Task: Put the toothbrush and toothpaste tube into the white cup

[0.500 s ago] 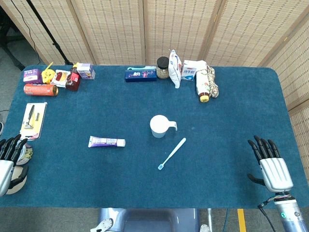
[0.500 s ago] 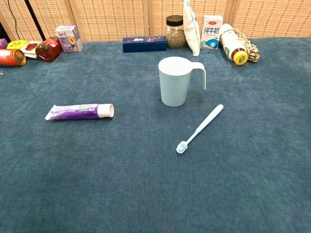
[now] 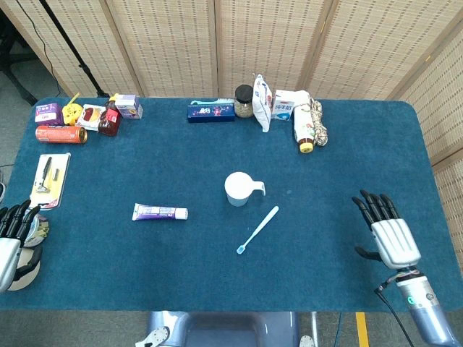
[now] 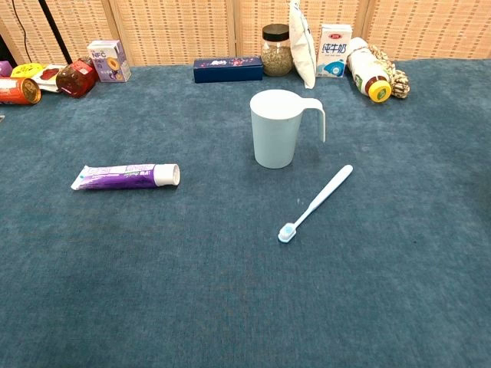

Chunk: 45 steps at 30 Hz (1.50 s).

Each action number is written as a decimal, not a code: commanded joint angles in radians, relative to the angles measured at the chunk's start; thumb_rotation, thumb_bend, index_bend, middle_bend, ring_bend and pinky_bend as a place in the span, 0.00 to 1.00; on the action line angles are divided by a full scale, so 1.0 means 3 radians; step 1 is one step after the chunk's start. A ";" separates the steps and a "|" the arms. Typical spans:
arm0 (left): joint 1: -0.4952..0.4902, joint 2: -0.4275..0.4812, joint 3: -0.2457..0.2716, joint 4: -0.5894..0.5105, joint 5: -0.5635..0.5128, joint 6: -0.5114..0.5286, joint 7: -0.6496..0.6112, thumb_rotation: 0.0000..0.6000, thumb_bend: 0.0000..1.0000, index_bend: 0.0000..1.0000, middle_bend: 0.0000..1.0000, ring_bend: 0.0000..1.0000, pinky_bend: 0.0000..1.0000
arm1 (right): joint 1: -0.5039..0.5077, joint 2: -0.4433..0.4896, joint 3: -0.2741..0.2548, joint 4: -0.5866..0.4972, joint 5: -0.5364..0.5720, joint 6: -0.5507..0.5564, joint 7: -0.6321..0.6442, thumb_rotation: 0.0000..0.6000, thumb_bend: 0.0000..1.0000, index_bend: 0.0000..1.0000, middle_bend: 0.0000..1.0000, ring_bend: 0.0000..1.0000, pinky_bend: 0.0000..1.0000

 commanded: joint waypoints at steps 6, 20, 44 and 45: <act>-0.0051 -0.0042 -0.0088 -0.0046 -0.0219 -0.0118 0.0127 1.00 0.41 0.00 0.00 0.00 0.00 | 0.0939 -0.0045 0.0478 -0.0344 0.0334 -0.1094 0.0089 1.00 0.00 0.00 0.00 0.00 0.00; -0.0105 -0.0050 -0.0137 -0.0077 -0.0374 -0.0231 0.0199 1.00 0.41 0.00 0.00 0.00 0.00 | 0.1810 -0.0592 0.0721 0.0167 0.1224 -0.2030 -0.0114 1.00 0.00 0.00 0.00 0.00 0.00; -0.0122 0.0006 -0.0153 -0.0076 -0.0428 -0.0262 0.0070 1.00 0.41 0.00 0.00 0.00 0.00 | 0.2352 -0.1289 0.0678 0.1023 0.1848 -0.2178 -0.0152 1.00 0.00 0.21 0.27 0.15 0.38; -0.0124 0.0007 -0.0154 -0.0077 -0.0431 -0.0266 0.0068 1.00 0.41 0.00 0.00 0.00 0.00 | 0.2349 -0.1309 0.0681 0.1041 0.1824 -0.2168 -0.0115 1.00 0.01 0.23 0.30 0.18 0.40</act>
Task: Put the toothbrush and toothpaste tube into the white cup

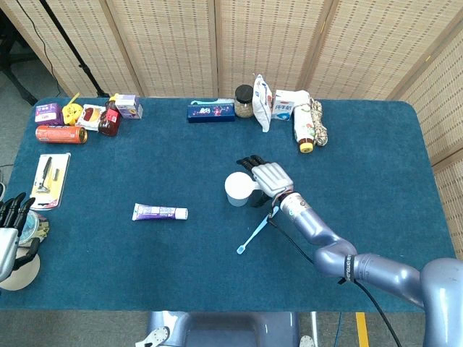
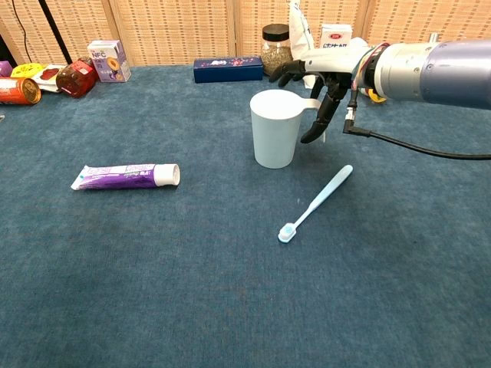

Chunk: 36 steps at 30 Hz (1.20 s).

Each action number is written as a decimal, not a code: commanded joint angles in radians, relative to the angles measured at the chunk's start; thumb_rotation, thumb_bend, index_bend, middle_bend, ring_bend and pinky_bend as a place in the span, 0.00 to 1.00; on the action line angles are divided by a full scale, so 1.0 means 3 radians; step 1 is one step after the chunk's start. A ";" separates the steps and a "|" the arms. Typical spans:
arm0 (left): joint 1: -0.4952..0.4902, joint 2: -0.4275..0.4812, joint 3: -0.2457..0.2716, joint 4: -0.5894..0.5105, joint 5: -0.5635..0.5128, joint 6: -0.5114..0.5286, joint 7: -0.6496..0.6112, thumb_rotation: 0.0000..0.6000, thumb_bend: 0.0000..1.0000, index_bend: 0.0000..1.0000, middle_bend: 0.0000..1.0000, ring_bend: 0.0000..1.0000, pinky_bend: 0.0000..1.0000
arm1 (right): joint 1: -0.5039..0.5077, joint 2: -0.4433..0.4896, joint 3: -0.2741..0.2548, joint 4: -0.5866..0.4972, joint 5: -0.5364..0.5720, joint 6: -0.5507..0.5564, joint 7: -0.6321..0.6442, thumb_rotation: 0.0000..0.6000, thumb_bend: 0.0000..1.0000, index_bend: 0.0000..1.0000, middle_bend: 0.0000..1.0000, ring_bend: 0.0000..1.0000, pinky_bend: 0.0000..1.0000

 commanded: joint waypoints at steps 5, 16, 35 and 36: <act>-0.0006 0.0005 -0.0001 -0.0002 -0.0010 -0.0010 -0.0005 1.00 0.41 0.00 0.00 0.00 0.00 | -0.0020 -0.0130 0.0019 0.0094 -0.0202 0.0115 0.0244 1.00 0.24 0.38 0.45 0.34 0.50; -0.0003 0.0031 0.0010 -0.0001 0.0010 -0.0003 -0.0064 1.00 0.41 0.00 0.00 0.00 0.00 | -0.0053 -0.0020 0.0029 -0.0236 -0.0451 0.0121 0.0579 1.00 0.40 0.53 0.52 0.37 0.50; 0.0002 0.0019 0.0031 -0.0005 0.0034 0.0007 -0.0036 1.00 0.41 0.00 0.00 0.00 0.00 | -0.0148 0.0097 -0.0283 -0.0957 -0.0852 0.0421 0.0137 1.00 0.47 0.56 0.54 0.38 0.50; 0.0001 0.0017 0.0031 -0.0006 0.0030 0.0002 -0.0030 1.00 0.41 0.00 0.00 0.00 0.00 | -0.0121 0.0029 -0.0301 -0.0943 -0.0836 0.0425 0.0033 1.00 0.47 0.56 0.54 0.38 0.50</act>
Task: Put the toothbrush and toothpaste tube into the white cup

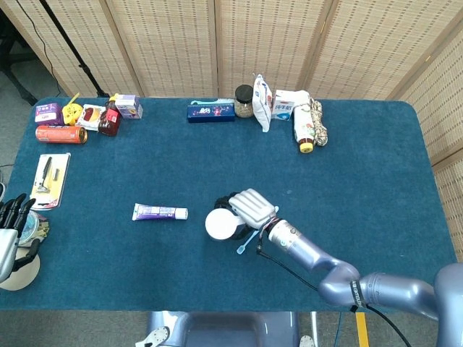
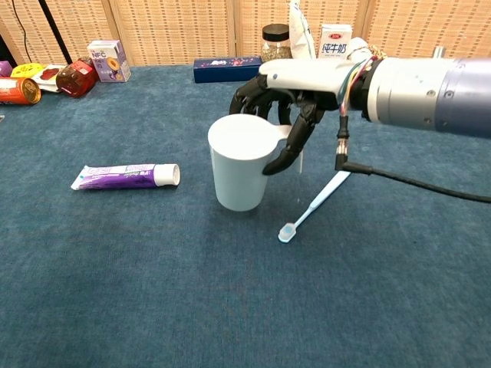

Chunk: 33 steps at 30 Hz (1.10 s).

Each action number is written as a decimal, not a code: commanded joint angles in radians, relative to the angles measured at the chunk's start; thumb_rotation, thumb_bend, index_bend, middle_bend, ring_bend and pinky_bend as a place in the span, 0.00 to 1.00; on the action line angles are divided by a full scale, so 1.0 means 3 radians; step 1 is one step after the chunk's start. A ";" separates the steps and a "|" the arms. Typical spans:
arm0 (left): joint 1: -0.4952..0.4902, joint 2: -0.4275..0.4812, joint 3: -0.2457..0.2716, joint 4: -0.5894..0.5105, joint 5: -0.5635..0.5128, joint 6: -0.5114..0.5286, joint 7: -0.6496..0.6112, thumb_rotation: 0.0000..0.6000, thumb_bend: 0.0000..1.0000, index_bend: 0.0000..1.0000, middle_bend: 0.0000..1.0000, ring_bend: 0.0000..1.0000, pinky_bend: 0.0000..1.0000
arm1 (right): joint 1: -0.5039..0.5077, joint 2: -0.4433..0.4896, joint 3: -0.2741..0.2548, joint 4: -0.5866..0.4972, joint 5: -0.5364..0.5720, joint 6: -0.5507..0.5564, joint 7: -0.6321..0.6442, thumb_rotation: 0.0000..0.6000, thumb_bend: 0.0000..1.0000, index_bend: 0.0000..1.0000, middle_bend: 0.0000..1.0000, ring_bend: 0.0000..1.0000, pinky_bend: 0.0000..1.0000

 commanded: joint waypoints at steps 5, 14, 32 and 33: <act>-0.0001 0.0004 -0.0003 -0.0002 -0.0012 -0.0004 -0.0006 1.00 0.41 0.00 0.00 0.00 0.00 | 0.0109 -0.0323 -0.0078 0.0040 0.0207 0.0063 -0.0511 1.00 0.47 0.57 0.54 0.38 0.50; 0.0002 0.0029 -0.0002 0.0007 -0.0002 0.0001 -0.0069 1.00 0.41 0.00 0.00 0.00 0.00 | 0.0196 -0.0354 -0.0086 -0.0033 0.0485 0.0055 -0.0844 1.00 0.48 0.54 0.53 0.38 0.50; 0.0007 0.0039 0.0009 0.0005 0.0014 0.0005 -0.0085 1.00 0.41 0.00 0.00 0.00 0.00 | 0.0259 -0.0114 -0.0143 -0.0308 0.0562 -0.0108 -0.0798 1.00 0.42 0.12 0.00 0.00 0.00; 0.0007 0.0039 0.0010 0.0006 0.0017 0.0005 -0.0086 1.00 0.41 0.00 0.00 0.00 0.00 | 0.0259 -0.0108 -0.0142 -0.0323 0.0564 -0.0102 -0.0798 1.00 0.42 0.12 0.00 0.00 0.00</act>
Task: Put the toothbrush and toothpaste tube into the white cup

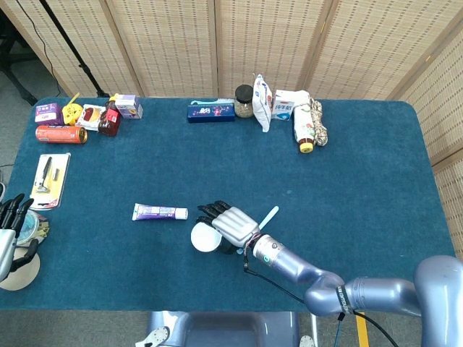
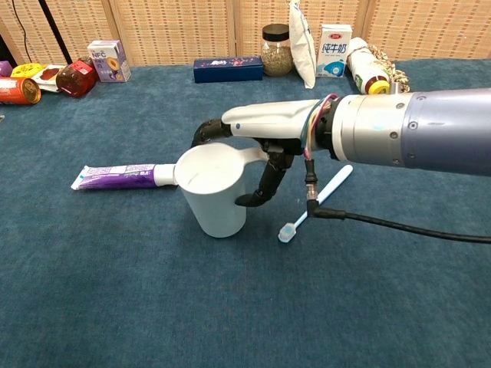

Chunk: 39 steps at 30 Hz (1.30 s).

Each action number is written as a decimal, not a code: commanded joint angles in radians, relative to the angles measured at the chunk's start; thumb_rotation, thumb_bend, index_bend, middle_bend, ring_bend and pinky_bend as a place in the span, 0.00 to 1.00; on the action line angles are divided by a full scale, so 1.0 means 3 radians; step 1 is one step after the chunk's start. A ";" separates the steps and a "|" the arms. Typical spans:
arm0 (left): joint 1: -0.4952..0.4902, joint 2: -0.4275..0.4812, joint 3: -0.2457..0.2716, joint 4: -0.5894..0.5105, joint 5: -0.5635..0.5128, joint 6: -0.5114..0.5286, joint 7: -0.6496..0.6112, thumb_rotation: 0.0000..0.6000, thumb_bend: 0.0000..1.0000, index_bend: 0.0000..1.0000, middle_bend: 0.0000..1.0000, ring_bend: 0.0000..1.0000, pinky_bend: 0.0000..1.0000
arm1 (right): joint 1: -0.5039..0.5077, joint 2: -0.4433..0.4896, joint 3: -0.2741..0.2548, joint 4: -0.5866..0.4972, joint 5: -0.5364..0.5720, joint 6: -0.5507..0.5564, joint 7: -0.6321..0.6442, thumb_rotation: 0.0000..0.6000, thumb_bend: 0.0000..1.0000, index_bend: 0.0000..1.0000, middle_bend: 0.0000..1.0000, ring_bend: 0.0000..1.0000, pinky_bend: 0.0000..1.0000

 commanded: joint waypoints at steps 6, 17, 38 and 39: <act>0.0001 -0.0002 0.0002 0.0003 0.0005 0.0004 0.0001 1.00 0.41 0.00 0.00 0.00 0.00 | -0.0010 0.0146 0.0006 -0.0238 -0.0009 0.0055 0.0007 1.00 0.42 0.07 0.00 0.00 0.00; 0.0018 0.0003 0.0011 0.0008 0.0035 0.0037 -0.0024 1.00 0.41 0.00 0.00 0.00 0.00 | 0.0045 0.0111 -0.0025 -0.0240 0.0085 0.0061 -0.0045 1.00 0.42 0.03 0.00 0.00 0.00; 0.0012 0.0010 0.0010 0.0013 0.0030 0.0021 -0.0039 1.00 0.41 0.00 0.00 0.00 0.00 | -0.0159 0.1315 0.0018 -0.0540 0.0012 0.0147 -0.0004 1.00 0.42 0.06 0.00 0.00 0.00; 0.0010 0.0007 0.0011 0.0011 0.0030 0.0017 -0.0030 1.00 0.41 0.00 0.00 0.00 0.00 | -0.0177 0.1344 -0.0011 -0.0434 -0.0002 0.0079 0.0071 1.00 0.42 0.07 0.00 0.00 0.00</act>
